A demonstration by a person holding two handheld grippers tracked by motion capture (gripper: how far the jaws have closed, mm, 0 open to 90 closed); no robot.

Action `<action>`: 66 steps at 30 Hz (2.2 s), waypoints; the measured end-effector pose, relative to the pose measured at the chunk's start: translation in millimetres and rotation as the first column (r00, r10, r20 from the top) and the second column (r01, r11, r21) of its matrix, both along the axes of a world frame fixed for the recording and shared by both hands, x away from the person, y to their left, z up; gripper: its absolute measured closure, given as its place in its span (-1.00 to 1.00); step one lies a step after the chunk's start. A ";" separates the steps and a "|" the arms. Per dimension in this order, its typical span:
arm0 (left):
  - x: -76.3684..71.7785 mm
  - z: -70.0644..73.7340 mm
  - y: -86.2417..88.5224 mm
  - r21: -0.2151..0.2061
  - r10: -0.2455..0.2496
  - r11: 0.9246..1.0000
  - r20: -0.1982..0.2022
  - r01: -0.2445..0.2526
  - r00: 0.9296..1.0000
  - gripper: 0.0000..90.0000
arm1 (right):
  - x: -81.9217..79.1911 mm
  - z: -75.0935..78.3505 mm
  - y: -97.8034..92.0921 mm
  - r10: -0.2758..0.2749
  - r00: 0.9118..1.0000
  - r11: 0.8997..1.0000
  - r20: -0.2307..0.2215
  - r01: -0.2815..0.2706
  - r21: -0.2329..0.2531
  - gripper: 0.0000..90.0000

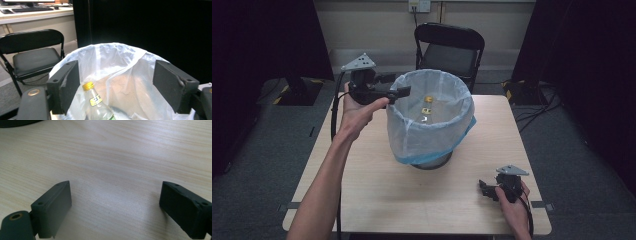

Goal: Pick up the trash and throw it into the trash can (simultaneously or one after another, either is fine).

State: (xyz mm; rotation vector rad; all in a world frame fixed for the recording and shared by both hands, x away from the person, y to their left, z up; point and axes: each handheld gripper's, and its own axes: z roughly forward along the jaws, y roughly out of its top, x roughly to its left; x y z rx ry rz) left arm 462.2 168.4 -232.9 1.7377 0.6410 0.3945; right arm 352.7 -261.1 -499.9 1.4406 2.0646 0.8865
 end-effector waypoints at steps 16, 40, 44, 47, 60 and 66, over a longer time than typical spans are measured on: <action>-19.8 -9.7 37.5 0.030 0.072 0.997 0.007 -0.072 0.997 -0.53 | 0.0 0.0 0.0 0.000 1.000 1.000 0.000 0.000 -0.001 -0.78; -61.9 -37.1 89.8 0.019 0.131 0.991 0.002 -0.131 0.991 -0.51 | 0.0 0.0 0.1 -0.001 1.000 1.000 0.000 0.001 0.000 -0.78; -65.8 -44.9 99.7 0.022 0.148 0.989 -0.014 -0.147 0.989 -0.49 | 0.0 0.0 0.0 0.000 1.000 1.000 0.001 0.000 -0.001 -0.78; -68.2 -50.7 108.4 0.015 0.165 0.986 -0.021 -0.164 0.986 -0.47 | 0.0 0.0 0.1 -0.001 1.000 1.000 0.000 0.001 0.000 -0.78; -79.2 -77.5 125.2 0.052 0.189 0.981 -0.069 -0.186 0.979 -0.45 | 0.0 0.0 0.1 0.000 1.000 1.000 0.001 0.000 -0.001 -0.78; -81.5 -96.6 126.6 0.093 0.201 0.977 -0.099 -0.192 0.975 -0.52 | -0.1 0.0 0.1 -0.001 1.000 1.000 0.000 0.001 0.000 -0.78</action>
